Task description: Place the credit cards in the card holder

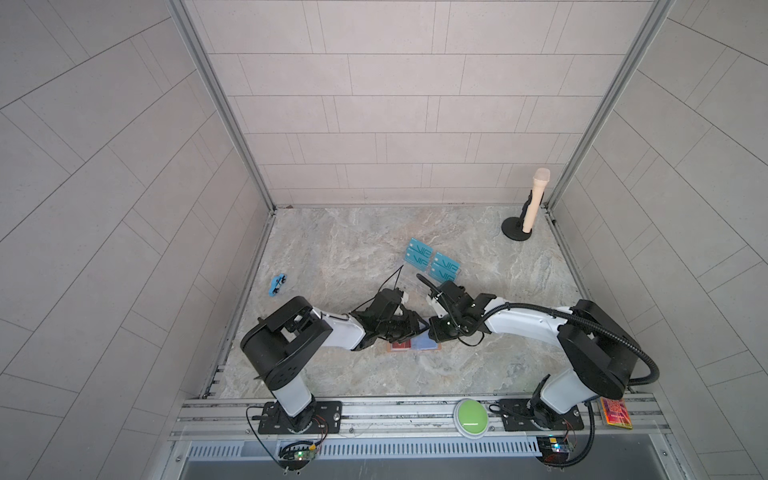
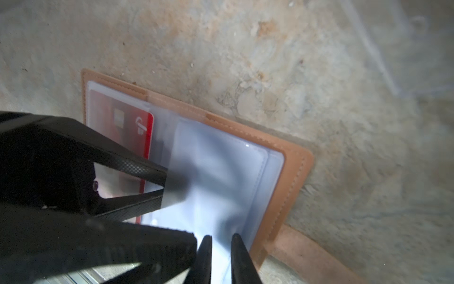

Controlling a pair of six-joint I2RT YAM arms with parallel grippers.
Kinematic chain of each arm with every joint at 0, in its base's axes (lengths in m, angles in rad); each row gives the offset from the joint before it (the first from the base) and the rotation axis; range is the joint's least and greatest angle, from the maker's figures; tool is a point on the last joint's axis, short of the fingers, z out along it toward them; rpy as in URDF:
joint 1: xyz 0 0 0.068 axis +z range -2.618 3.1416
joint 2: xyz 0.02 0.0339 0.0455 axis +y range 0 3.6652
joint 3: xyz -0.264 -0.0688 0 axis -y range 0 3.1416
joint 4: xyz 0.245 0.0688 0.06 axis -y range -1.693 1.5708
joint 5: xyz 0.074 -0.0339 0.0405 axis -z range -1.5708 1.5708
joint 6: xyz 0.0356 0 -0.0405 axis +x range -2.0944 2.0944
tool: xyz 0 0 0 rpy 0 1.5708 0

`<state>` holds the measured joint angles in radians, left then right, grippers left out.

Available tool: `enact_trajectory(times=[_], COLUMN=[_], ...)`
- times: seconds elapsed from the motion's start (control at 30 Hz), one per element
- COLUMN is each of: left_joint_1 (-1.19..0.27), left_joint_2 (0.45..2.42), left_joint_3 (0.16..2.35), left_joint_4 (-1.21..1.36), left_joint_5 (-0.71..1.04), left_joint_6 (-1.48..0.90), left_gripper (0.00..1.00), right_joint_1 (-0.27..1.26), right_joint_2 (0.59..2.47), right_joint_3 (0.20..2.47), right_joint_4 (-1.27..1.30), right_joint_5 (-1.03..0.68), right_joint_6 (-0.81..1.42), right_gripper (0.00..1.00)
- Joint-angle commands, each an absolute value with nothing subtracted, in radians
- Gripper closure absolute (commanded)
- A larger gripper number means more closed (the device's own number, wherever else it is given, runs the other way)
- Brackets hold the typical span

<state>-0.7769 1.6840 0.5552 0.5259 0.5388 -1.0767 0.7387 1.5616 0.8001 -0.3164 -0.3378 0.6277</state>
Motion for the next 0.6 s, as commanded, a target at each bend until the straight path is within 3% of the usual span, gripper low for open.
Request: enact_trajectory(times=[0.0, 0.1, 0.3, 0.57], left_joint_1=[-0.776, -0.776, -0.773, -0.770], left_joint_2=[1.701, 1.708, 1.708, 1.624], left_joint_3=[0.535, 0.534, 0.516, 0.486], left_joint_4=[0.574, 0.576, 0.604, 0.584], left_joint_5=[0.551, 0.548, 0.547, 0.510], left_joint_6=[-1.089, -1.088, -1.104, -1.090], left_gripper=[0.55, 0.58, 0.79, 0.93], right_joint_1=[0.738, 0.736, 0.726, 0.698], right_joint_2=[1.516, 1.498, 1.443, 1.421], right_joint_3=[0.788, 0.788, 0.788, 0.758], right_joint_4=[-0.355, -0.353, -0.353, -0.323], right_joint_5=[-0.298, -0.296, -0.287, -0.303], right_joint_6=[0.621, 0.626, 0.638, 0.658], right_gripper=[0.81, 0.81, 0.81, 0.83])
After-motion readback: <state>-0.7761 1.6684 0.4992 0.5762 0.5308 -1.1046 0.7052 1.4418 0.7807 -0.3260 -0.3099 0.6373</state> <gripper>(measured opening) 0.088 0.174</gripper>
